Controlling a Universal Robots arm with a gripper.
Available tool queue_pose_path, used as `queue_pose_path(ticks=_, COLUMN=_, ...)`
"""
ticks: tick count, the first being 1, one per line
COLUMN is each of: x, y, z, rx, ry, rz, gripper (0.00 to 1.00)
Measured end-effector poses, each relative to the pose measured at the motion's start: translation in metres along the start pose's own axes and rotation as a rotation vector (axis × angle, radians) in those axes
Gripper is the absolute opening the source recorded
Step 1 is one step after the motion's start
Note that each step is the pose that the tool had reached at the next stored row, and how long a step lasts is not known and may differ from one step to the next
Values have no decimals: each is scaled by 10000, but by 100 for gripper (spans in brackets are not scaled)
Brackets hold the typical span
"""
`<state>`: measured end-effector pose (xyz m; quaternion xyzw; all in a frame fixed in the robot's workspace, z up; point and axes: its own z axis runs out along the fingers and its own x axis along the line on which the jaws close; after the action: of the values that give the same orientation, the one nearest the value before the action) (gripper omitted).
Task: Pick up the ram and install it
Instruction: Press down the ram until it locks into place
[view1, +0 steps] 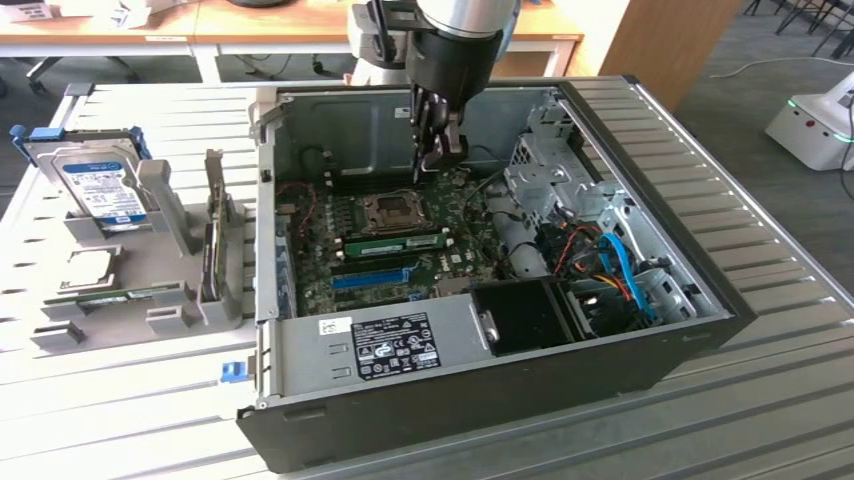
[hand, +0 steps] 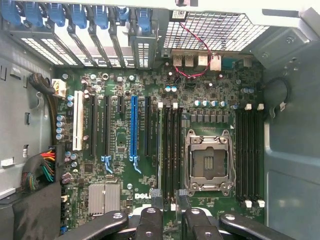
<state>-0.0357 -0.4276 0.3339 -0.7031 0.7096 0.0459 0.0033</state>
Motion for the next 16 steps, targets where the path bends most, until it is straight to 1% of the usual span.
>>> queue_pose_path(ticks=4, x=0, y=0, z=0, rx=0, ry=0, rz=0, gripper=24)
queue_pose_path(ticks=6, x=0, y=0, z=0, rx=0, ry=0, rz=0, gripper=11)
queue_pose_path(ticks=16, x=0, y=0, z=0, rx=0, ry=0, rz=0, gripper=11)
